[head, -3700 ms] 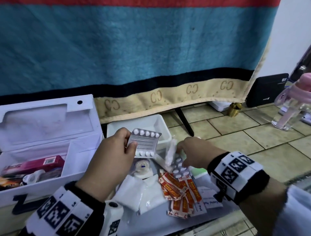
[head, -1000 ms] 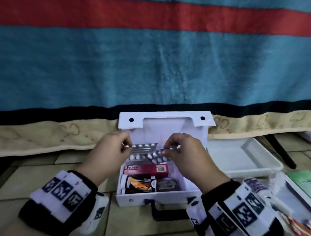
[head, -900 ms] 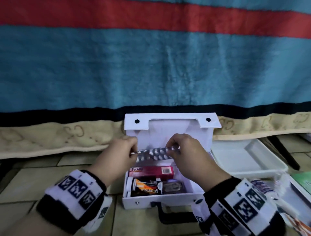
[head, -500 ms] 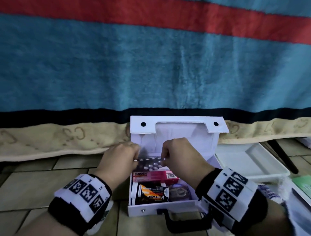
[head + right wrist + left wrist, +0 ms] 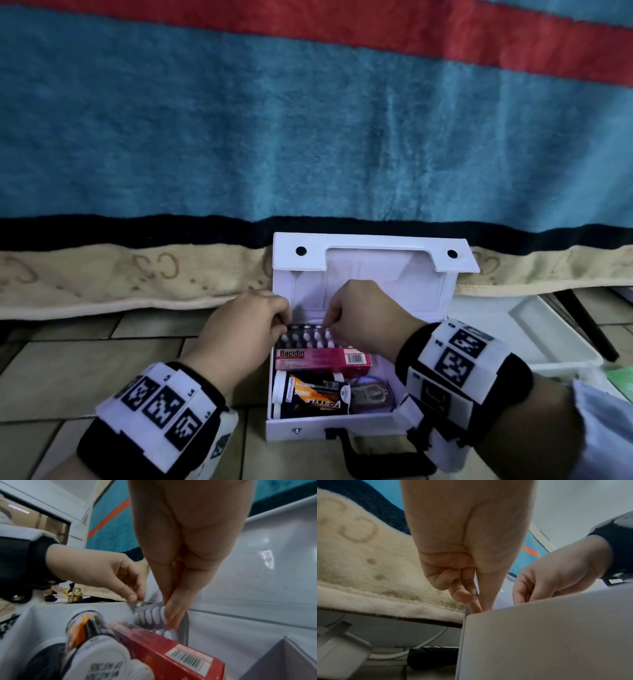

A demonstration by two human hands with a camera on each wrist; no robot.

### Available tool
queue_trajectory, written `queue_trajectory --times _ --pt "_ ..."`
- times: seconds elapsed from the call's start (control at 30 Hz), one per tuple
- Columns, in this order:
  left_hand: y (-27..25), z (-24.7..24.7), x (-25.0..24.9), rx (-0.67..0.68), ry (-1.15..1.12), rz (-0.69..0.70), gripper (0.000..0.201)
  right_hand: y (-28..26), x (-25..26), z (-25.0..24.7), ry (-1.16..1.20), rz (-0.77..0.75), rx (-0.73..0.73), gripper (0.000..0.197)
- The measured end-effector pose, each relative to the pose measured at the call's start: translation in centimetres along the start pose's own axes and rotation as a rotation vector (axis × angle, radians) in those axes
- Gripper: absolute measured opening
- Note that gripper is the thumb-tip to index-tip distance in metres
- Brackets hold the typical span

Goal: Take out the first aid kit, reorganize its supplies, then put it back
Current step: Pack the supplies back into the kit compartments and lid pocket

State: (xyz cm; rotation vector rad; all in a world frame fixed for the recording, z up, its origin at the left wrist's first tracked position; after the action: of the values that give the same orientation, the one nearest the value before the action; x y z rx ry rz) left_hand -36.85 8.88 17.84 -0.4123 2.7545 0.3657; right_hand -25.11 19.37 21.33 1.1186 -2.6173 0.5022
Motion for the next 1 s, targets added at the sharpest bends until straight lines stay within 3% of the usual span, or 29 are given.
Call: queue_trajectory --times 0.33,0.47,0.83,1.0 --pt "-0.2 -0.2 -1.1 -0.088 0.090 0.010 0.009 0.0 0.1 0.6 -0.111 -0.051 -0.007 0.025" --pt "-0.2 -0.1 -0.9 -0.064 0.101 -0.003 0.008 -0.3 0.2 1.0 -0.162 -0.084 -0.019 0.028" --pt "0.0 0.1 -0.7 0.004 0.110 -0.010 0.008 -0.5 -0.7 0.1 0.080 -0.110 0.046 0.027" --pt "-0.3 -0.1 -1.1 0.021 0.149 -0.026 0.012 -1.6 -2.4 -1.8 0.108 -0.079 -0.001 0.022"
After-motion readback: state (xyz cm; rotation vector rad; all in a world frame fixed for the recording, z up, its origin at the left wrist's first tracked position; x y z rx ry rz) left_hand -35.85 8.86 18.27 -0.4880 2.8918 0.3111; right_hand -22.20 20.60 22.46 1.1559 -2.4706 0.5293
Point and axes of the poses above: each hand's wrist, its own y-axis towards the middle knuckle, its own z-axis out of the palm, x = y × z, the point moved 3 cm from there along y, towards the middle knuckle, and after that the axes turned 5 degrees about z, right-handed, at the moved point
